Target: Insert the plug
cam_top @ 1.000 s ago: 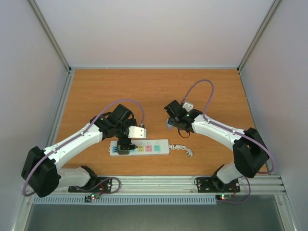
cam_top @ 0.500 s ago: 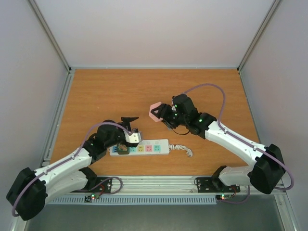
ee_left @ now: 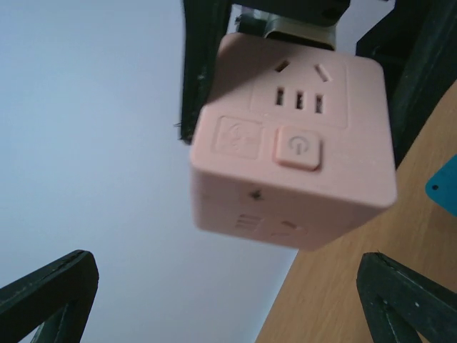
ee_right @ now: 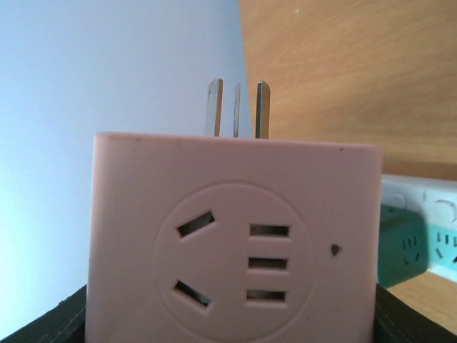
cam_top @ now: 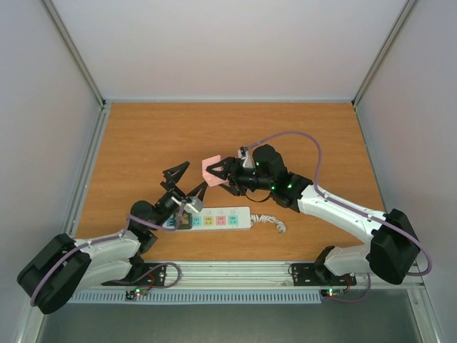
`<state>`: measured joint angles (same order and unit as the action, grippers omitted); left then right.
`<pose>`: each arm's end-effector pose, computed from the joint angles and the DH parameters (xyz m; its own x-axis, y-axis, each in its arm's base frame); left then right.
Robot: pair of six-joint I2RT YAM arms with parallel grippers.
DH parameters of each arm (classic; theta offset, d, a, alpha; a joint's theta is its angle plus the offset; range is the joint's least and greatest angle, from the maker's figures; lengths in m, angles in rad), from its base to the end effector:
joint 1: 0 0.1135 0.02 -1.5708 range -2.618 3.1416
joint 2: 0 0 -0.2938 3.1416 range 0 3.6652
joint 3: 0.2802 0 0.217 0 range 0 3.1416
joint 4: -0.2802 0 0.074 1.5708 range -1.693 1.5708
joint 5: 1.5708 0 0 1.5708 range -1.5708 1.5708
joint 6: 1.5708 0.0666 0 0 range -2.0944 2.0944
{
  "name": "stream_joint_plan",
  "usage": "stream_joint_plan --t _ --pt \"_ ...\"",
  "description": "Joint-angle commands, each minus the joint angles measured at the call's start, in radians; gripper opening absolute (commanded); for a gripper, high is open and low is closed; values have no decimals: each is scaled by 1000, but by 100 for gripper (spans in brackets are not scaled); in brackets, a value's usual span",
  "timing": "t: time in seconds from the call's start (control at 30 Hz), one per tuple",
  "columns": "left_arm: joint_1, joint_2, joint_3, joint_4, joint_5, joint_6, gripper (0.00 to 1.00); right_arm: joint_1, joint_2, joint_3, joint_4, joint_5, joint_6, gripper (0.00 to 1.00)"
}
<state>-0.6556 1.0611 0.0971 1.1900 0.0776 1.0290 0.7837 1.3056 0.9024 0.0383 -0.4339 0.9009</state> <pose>0.1409 -0.1149 0.2643 0.6637 0.5672 -0.4877 0.1921 0.5008 0.8440 0.1813 0.2203 0.3224 -0.8771 0.1301 -0.4624 -0.3723 0.4244 0.8254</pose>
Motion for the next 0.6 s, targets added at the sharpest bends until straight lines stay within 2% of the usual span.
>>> stream_joint_plan --t 0.0,0.1,0.27,0.43,0.57 --pt "4 25 -54 338 85 24 100 42 17 19 99 -49 26 24" --pt "4 37 -78 383 134 56 100 67 26 27 107 -63 20 24" --pt "4 56 -80 427 127 96 100 97 31 22 109 -59 8 24" --pt "4 120 -78 573 81 132 100 122 37 13 103 -51 1 24" --pt "4 120 -88 579 95 169 97 131 29 6 92 -38 -3 24"
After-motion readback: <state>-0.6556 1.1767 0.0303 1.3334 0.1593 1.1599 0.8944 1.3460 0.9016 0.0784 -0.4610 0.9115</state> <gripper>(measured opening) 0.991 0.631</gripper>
